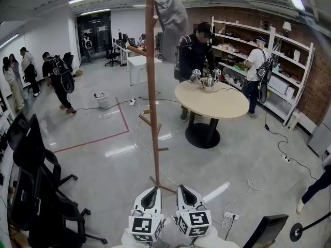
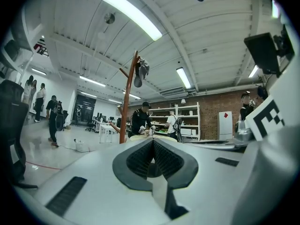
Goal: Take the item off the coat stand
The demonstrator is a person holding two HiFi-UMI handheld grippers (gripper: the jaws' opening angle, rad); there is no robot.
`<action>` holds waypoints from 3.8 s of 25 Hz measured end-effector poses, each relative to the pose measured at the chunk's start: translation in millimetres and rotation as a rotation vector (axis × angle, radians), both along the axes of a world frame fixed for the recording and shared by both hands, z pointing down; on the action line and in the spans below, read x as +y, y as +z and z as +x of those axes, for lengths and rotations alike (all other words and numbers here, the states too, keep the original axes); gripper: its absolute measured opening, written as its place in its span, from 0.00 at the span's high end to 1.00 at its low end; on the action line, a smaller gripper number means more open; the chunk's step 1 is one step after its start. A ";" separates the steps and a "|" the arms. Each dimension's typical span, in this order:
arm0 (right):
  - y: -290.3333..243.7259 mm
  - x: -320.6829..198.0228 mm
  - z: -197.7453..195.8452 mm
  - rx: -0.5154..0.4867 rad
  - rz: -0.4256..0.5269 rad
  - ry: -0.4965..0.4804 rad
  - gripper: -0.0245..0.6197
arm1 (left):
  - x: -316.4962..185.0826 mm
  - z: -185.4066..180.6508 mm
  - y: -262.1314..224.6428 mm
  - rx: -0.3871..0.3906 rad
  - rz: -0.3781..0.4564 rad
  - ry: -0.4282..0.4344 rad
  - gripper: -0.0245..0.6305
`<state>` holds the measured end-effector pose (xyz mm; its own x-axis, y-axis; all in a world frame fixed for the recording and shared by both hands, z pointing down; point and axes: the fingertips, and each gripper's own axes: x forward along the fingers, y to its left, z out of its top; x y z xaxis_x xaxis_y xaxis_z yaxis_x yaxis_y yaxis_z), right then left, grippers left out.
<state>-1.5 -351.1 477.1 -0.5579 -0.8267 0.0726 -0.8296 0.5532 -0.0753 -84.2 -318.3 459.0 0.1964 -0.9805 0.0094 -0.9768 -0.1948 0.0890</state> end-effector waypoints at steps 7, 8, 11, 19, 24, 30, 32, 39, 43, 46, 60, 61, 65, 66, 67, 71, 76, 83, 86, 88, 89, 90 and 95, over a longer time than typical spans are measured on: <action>1.8 -29.1 -10.7 -0.002 0.002 -0.007 0.95 | -27.2 -12.0 2.7 0.004 -0.002 -0.012 0.96; 2.9 -33.6 -13.0 0.002 0.001 -0.010 0.95 | -31.9 -14.2 3.1 0.003 -0.001 -0.012 0.96; 4.5 -48.8 -18.9 0.010 0.003 -0.016 0.95 | -48.0 -21.1 4.9 0.004 -0.004 -0.018 0.96; -4.5 -102.6 -38.0 0.007 0.030 -0.008 0.95 | -101.2 -35.4 3.2 0.000 -0.004 -0.001 0.96; -12.0 -139.3 -54.1 0.001 0.046 0.008 0.95 | -138.7 -41.5 2.6 -0.006 -0.001 0.037 0.96; 2.5 -167.3 -54.6 0.004 0.022 0.035 0.95 | -172.5 -46.2 14.0 0.004 -0.015 0.048 0.96; 8.0 -174.5 -54.1 0.016 0.007 0.030 0.95 | -178.5 -44.5 18.5 0.016 -0.027 0.052 0.96; -25.2 -208.7 -65.1 0.014 0.091 -0.014 0.95 | -210.2 -48.1 3.6 0.019 0.005 0.032 0.96; -42.3 -226.5 -65.3 -0.001 0.136 -0.018 0.95 | -221.8 -51.1 -5.7 0.006 0.022 0.019 0.96; -68.8 -240.8 -64.5 -0.002 0.214 -0.021 0.95 | -223.9 -55.6 -6.0 0.007 0.016 0.011 0.96; -256.1 -269.1 -86.1 0.067 0.730 0.019 0.79 | -227.2 -59.9 -5.1 -0.010 0.010 0.014 0.96; -262.2 -270.9 -85.7 0.080 0.751 0.037 0.79 | -226.7 -59.4 -5.4 -0.011 0.011 0.015 0.96; -286.1 -277.0 -87.5 0.113 0.815 0.079 0.79 | -226.0 -58.8 -5.5 -0.017 0.010 0.018 0.96; -291.2 -278.1 -89.3 0.119 0.828 0.082 0.79 | -225.8 -58.9 -5.3 -0.019 0.009 0.018 0.96; -295.6 -279.3 -91.3 0.126 0.839 0.086 0.79 | -225.6 -58.9 -5.2 -0.019 0.009 0.018 0.96; -309.8 -285.1 -94.9 0.117 0.880 0.112 0.78 | -224.7 -61.3 -2.5 -0.020 0.000 0.013 0.96; -324.5 -285.1 -102.2 0.097 0.913 0.116 0.78 | -223.9 -69.1 1.1 -0.022 -0.009 -0.003 0.96; -338.4 -289.9 -94.9 0.015 0.894 0.143 0.85 | -226.8 -75.7 -0.4 -0.021 0.008 -0.018 0.96; -343.9 -291.2 -80.9 -0.070 0.878 0.149 0.89 | -228.3 -76.9 -0.1 -0.018 0.007 -0.019 0.96; -348.6 -293.4 -71.3 -0.107 0.865 0.148 0.92 | -229.6 -77.8 2.3 -0.012 0.006 -0.018 0.96; -351.7 -294.5 -67.1 -0.122 0.860 0.147 0.93 | -230.5 -78.1 3.3 -0.011 0.005 -0.019 0.96; -355.0 -294.9 -63.5 -0.137 0.856 0.147 0.93 | -231.4 -77.9 3.5 -0.010 0.005 -0.019 0.96; -370.3 -295.3 -52.1 -0.297 0.785 0.115 0.93 | -233.5 -74.6 -2.0 -0.014 0.011 -0.012 0.96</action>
